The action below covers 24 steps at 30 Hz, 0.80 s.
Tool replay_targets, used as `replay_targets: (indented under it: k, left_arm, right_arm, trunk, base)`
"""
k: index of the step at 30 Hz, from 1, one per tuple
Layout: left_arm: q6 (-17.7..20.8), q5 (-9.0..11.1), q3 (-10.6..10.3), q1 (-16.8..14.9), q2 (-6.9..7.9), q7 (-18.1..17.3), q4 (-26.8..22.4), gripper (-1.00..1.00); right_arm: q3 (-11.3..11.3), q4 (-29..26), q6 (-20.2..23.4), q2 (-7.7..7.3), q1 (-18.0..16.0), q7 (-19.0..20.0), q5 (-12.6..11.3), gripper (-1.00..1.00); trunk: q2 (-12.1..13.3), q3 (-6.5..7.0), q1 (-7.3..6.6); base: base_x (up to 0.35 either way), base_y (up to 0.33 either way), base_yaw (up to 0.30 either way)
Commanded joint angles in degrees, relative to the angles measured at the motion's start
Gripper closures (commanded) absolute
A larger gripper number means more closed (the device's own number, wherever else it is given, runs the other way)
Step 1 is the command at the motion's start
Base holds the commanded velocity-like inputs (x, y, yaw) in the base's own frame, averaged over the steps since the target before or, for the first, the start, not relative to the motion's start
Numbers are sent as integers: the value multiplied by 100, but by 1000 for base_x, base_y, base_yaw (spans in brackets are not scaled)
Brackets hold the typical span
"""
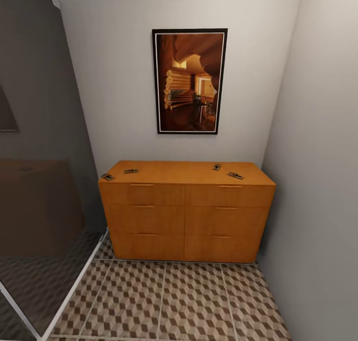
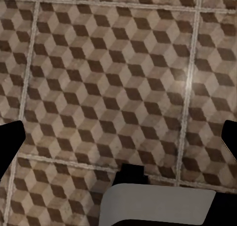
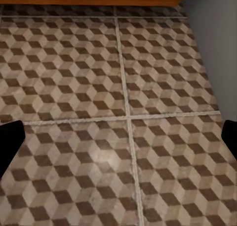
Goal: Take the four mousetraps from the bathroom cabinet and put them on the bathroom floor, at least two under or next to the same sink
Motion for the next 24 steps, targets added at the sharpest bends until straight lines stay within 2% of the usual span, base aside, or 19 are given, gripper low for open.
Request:
replay_targets:
  k: [1, 10, 24]
  left_arm:
    - [-20, 11, 4, -3, -2, 13, 4, -100]
    - [-20, 11, -2, -3, -2, 13, 4, -100]
    - [-20, 11, -5, -3, -2, 13, 4, -100]
  right_arm:
    - [-13, 4, -13, 3, -3, -25, 29, -100]
    - [-13, 1, -17, -45, -3, -24, 29, -100]
    - [-14, 3, -13, -55, -3, -25, 32, -100]
  trunk:
    - [-3, -6, 3]
    - [-3, -6, 3]
    - [-3, -6, 3]
  base:
    - [269, 0, 0]
    - [221, 0, 0]
    - [14, 0, 0]
